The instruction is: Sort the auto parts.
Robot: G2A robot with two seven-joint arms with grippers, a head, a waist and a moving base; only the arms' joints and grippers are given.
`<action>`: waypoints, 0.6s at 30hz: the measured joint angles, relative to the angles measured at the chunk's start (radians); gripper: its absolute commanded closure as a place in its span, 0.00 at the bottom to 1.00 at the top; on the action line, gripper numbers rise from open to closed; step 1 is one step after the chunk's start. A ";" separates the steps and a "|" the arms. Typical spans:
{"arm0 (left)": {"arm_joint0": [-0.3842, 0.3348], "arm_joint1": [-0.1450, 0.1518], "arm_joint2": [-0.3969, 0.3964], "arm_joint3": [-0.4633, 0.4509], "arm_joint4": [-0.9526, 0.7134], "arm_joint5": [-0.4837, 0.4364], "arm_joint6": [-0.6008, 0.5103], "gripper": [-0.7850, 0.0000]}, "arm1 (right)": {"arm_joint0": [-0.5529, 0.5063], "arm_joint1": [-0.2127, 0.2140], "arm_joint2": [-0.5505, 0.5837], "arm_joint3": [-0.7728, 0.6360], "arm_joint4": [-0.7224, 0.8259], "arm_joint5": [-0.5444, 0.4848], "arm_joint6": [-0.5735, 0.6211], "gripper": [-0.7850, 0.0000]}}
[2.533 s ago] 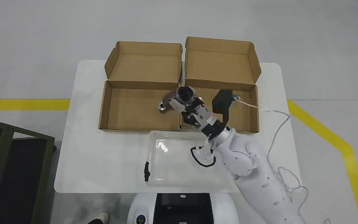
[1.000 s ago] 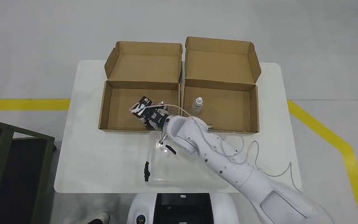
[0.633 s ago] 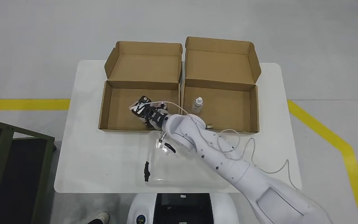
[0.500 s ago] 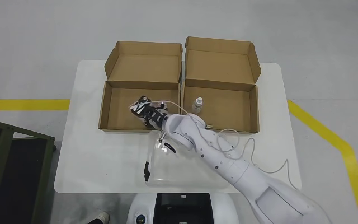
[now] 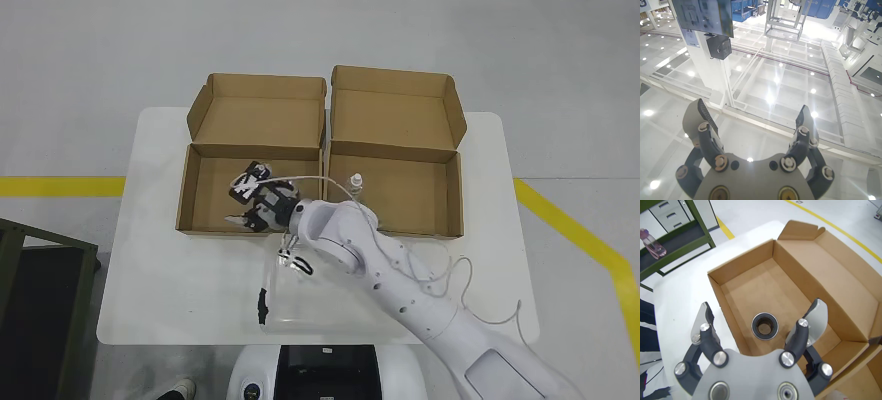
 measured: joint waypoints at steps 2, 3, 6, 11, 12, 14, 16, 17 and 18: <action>0.000 0.000 0.000 0.000 0.000 0.000 0.000 0.00 | -0.029 0.011 0.035 -0.059 -0.012 0.005 0.000 0.00; 0.000 0.000 0.000 0.000 0.000 0.000 0.000 0.00 | -0.044 0.015 0.051 -0.086 -0.012 0.006 -0.006 0.00; 0.000 0.000 0.000 0.000 0.000 0.000 0.000 0.00 | -0.095 0.029 0.104 -0.170 -0.009 -0.002 -0.046 0.00; 0.000 0.000 0.000 0.000 0.000 0.000 0.000 0.00 | -0.202 0.054 0.198 -0.255 -0.034 -0.007 -0.128 0.00; 0.000 0.000 0.000 0.000 0.000 0.000 0.000 0.00 | -0.224 0.058 0.217 -0.267 -0.028 -0.008 -0.146 0.00; 0.000 0.000 0.000 0.000 0.000 0.000 0.000 0.00 | -0.275 0.069 0.262 -0.293 -0.024 -0.023 -0.201 0.00; 0.000 0.000 0.000 0.000 0.000 0.000 0.000 0.00 | -0.330 0.082 0.310 -0.319 -0.057 -0.046 -0.257 0.00; 0.000 0.000 0.000 0.000 0.000 0.000 0.000 0.00 | -0.356 0.087 0.331 -0.331 -0.072 -0.051 -0.278 0.00; 0.000 0.000 0.000 0.000 0.000 0.000 0.000 0.00 | -0.381 0.093 0.354 -0.345 -0.086 -0.053 -0.296 0.00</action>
